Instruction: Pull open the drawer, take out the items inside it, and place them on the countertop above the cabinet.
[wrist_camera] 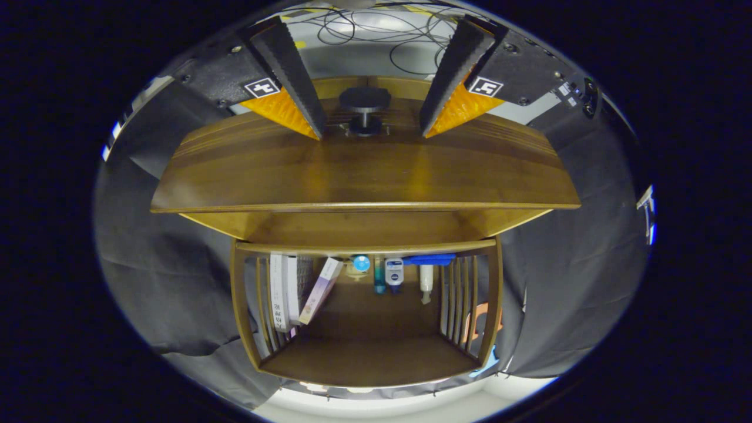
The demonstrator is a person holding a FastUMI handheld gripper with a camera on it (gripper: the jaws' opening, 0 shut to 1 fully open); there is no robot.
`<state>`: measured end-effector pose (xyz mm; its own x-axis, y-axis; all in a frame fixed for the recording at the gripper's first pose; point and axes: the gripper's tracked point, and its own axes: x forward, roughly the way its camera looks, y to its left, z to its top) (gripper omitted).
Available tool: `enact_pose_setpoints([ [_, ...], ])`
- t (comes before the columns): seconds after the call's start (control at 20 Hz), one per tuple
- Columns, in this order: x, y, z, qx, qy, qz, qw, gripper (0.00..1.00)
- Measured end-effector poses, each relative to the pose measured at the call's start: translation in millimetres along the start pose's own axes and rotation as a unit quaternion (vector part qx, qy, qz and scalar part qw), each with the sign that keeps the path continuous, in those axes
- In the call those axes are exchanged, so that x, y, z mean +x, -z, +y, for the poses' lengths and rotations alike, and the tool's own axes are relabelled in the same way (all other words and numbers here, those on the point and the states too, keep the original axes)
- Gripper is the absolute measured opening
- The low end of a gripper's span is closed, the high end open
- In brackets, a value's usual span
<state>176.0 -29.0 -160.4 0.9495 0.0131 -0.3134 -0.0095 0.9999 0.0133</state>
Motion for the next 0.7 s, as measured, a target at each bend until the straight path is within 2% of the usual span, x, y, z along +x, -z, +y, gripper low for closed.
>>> enact_pose_setpoints([
  [0.35,1,1,1,-0.01,0.029,-0.011,0.999,1.0],
  [0.7,12,-3,-2,0.005,0.012,-0.011,1.0,1.0],
])
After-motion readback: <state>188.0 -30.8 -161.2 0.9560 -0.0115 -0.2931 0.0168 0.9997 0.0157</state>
